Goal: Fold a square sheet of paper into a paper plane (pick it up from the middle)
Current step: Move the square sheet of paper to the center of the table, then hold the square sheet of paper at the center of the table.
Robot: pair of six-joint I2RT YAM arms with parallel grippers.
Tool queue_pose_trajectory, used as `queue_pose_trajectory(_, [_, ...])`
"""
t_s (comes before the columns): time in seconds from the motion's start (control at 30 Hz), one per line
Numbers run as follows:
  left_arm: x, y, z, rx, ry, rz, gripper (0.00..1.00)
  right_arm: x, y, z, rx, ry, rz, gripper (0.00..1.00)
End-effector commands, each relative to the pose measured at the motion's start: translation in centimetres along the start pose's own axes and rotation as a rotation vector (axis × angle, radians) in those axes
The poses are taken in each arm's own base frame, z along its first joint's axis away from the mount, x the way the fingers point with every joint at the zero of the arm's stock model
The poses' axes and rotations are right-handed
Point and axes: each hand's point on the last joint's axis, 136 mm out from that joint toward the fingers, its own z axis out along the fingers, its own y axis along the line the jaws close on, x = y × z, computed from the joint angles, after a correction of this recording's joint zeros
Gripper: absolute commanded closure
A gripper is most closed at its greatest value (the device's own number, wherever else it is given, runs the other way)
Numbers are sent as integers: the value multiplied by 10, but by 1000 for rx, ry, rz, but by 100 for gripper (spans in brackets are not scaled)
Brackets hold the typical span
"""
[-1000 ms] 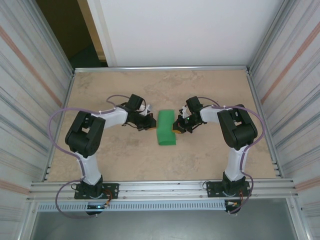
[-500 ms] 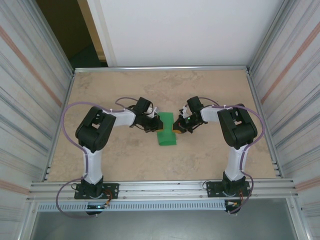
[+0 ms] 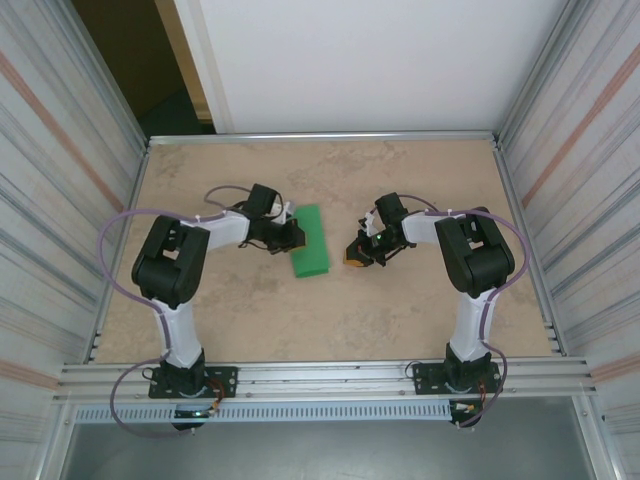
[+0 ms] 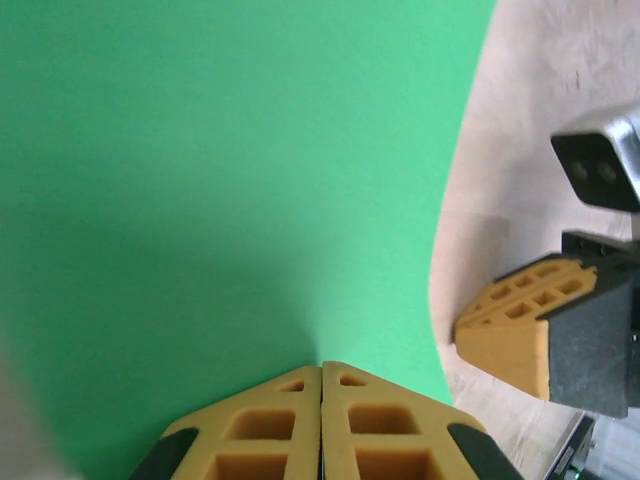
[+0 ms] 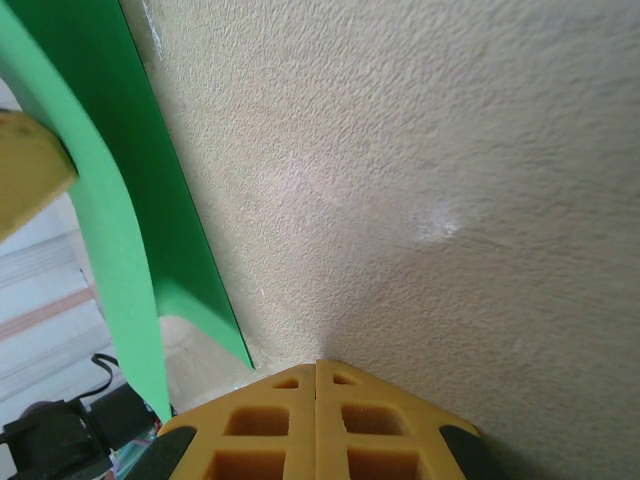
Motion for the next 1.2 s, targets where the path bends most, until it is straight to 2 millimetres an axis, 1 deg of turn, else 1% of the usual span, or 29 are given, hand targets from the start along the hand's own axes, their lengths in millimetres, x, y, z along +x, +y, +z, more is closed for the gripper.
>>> queue_pose_trajectory(0.0, [16, 17, 12, -65, 65, -8, 93, 43, -113, 16, 408, 66, 179, 100])
queue_pose_trajectory(0.07, [19, 18, 15, -69, 72, -1, 93, 34, -97, 8, 375, 25, 158, 99])
queue_pose_trajectory(0.23, [26, 18, 19, -81, 94, 9, 93, 9, -45, -21, 274, -90, 70, 99])
queue_pose_trajectory(0.33, [34, 13, 21, -69, 113, 18, 92, 1, -19, -35, 225, -141, 17, 98])
queue_pose_trajectory(0.4, [42, 4, 24, -54, 132, 43, 92, -2, -4, -42, 194, -168, -14, 97])
queue_pose_trajectory(0.5, [58, -11, 31, -25, 173, 83, 92, 0, 12, -48, 161, -192, -59, 95])
queue_pose_trajectory(0.6, [76, -26, 40, 8, 223, 124, 92, 4, 23, -47, 124, -207, -94, 93])
queue_pose_trajectory(0.67, [87, -36, 45, 31, 253, 157, 92, 7, 26, -43, 106, -201, -106, 93])
queue_pose_trajectory(0.77, [95, -44, 49, 47, 273, 180, 92, 13, 27, -33, 99, -173, -115, 93])
queue_pose_trajectory(0.87, [90, -50, 47, 60, 251, 176, 92, 16, 26, -23, 99, -153, -116, 93])
queue_pose_trajectory(0.97, [83, -60, 42, 81, 223, 174, 91, 17, 22, -14, 108, -137, -109, 93])
queue_pose_trajectory(1.07, [77, -69, 35, 94, 190, 170, 90, 14, 20, -8, 108, -130, -106, 93])
queue_pose_trajectory(1.17, [72, -71, 26, 69, 141, 156, 88, 11, 20, -4, 107, -123, -105, 93])
